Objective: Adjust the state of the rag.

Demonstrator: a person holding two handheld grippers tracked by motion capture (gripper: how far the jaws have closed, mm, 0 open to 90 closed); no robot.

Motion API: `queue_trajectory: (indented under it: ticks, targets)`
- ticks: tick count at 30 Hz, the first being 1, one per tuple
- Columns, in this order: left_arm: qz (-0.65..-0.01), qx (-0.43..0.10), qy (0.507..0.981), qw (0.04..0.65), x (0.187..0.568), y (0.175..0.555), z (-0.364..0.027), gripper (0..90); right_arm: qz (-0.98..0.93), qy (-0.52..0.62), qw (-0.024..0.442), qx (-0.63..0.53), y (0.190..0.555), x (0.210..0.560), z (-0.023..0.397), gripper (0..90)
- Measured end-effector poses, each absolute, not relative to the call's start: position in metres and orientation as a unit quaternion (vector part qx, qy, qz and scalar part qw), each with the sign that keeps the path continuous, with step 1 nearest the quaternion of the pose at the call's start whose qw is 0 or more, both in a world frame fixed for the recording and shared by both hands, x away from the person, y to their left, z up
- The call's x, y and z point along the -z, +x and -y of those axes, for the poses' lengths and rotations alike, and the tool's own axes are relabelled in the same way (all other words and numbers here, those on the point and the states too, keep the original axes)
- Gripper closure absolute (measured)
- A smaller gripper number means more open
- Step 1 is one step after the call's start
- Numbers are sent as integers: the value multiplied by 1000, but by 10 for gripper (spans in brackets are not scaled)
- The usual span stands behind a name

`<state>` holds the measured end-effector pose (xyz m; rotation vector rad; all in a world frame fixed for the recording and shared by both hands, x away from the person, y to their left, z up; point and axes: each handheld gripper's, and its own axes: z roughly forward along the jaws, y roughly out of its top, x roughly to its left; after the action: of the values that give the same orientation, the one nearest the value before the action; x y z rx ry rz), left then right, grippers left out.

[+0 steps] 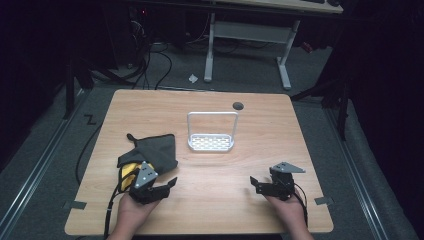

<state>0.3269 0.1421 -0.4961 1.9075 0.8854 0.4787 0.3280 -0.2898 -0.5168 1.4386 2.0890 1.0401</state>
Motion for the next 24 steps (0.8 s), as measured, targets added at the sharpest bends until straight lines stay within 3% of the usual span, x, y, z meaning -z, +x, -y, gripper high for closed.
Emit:
queue_trajectory:
  ticks: [5, 10, 13, 17, 19, 22, 24]
  targets:
    - [-407, -218, 746, 479, 486, 334, -176, 324, -747, 515, 197, -371, 328, 518, 290, 130]
    - [-455, -253, 728, 447, 488, 341, -207, 220, -746, 516, 196, -373, 328, 518, 291, 132]
    - [-483, -256, 723, 423, 495, 348, -219, 160, -744, 518, 195, -374, 328, 517, 291, 136]
    - [-511, -238, 727, 391, 507, 356, -227, 154, -744, 518, 194, -374, 329, 518, 291, 145]
    - [-522, -221, 740, 362, 516, 361, -228, 193, -744, 519, 193, -374, 329, 518, 291, 146]
    - [-521, -204, 749, 355, 525, 364, -228, 361, -743, 522, 190, -373, 329, 519, 291, 150]
    - [-518, -202, 754, 349, 528, 364, -227, 524, -743, 522, 189, -374, 329, 519, 292, 152]
